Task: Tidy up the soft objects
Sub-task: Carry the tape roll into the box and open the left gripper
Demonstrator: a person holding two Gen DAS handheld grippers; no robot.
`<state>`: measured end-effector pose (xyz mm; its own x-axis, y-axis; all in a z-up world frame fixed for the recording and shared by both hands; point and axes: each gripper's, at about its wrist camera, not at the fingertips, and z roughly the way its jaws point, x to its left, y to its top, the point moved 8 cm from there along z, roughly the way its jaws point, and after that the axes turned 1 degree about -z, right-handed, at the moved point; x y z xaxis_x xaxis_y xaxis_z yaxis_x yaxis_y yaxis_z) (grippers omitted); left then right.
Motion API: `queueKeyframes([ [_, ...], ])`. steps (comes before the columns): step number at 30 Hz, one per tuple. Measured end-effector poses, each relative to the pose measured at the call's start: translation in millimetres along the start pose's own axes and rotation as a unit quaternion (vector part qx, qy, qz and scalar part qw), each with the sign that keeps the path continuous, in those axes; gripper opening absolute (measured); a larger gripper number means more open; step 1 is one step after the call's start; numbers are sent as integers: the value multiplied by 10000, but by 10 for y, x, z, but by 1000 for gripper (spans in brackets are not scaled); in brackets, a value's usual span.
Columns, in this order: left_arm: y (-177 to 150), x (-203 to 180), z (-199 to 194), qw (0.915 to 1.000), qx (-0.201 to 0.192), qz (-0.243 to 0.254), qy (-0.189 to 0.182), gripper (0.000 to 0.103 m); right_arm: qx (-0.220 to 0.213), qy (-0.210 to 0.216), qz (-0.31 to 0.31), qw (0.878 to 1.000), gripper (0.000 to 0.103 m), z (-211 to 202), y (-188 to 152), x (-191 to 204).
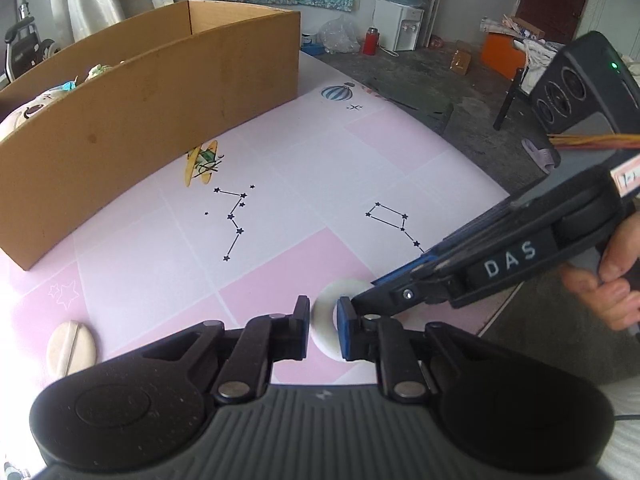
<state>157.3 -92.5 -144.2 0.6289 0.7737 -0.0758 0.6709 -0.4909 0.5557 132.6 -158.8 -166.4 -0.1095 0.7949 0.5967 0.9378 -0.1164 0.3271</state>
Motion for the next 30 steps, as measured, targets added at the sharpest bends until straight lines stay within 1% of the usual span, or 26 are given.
queueKeyframes([
  [1,31,-1,5,10000,9,64,37,15,-44,20,-74,10000,16,8,3,18],
  [4,143,7,-24,9994,-86,274,183,15,-314,-42,-243,9992,15,-21,82,47],
  [6,287,42,-99,9990,-206,336,231,15,-483,17,-226,9986,15,-77,189,68],
  [8,489,96,-208,9981,-392,379,270,15,-717,33,-367,9967,15,-191,372,143],
  [11,981,251,-417,9955,-745,450,373,15,-1078,-29,-751,9913,15,-411,801,327],
  [14,1551,489,-541,9923,-1026,488,485,15,-1421,-122,-1121,9834,16,-594,1378,504],
  [16,1926,702,-520,9919,-1101,410,484,15,-1571,-263,-1336,9782,16,-658,1854,571],
  [17,2070,800,-472,9924,-1091,339,459,15,-1621,-361,-1457,9753,16,-653,2044,584],
  [18,2238,918,-360,9938,-996,279,413,14,-1625,-475,-1526,9737,16,-628,2228,582],
  [19,2343,1012,-256,9949,-888,243,406,12,-1468,-636,-1603,9740,16,-556,2470,533],
  [20,2450,1131,-96,9963,-742,180,402,13,-1424,-734,-1624,9736,16,-485,2647,497],
  [21,2513,1235,31,9973,-632,83,367,13,-1259,-775,-1557,9767,15,-378,2845,433],
  [23,2566,1437,311,9989,-346,-190,263,12,-981,-796,-1344,9828,15,-190,3101,300],
  [24,2548,1525,433,9990,-191,-337,201,12,-699,-790,-1218,9869,15,-17,3191,219],
  [25,2509,1618,553,9987,-7,-488,112,13,-536,-769,-1054,9900,15,132,3248,147],
  [26,2456,1673,662,9981,172,-596,12,13,-365,-754,-895,9925,15,222,3235,82],
  [27,2390,1716,766,9969,345,-708,-80,13,-100,-766,-736,9943,15,336,3205,1],
  [30,2200,1784,981,9931,650,-945,-237,13,425,-788,-507,9947,17,595,3108,-144],
])
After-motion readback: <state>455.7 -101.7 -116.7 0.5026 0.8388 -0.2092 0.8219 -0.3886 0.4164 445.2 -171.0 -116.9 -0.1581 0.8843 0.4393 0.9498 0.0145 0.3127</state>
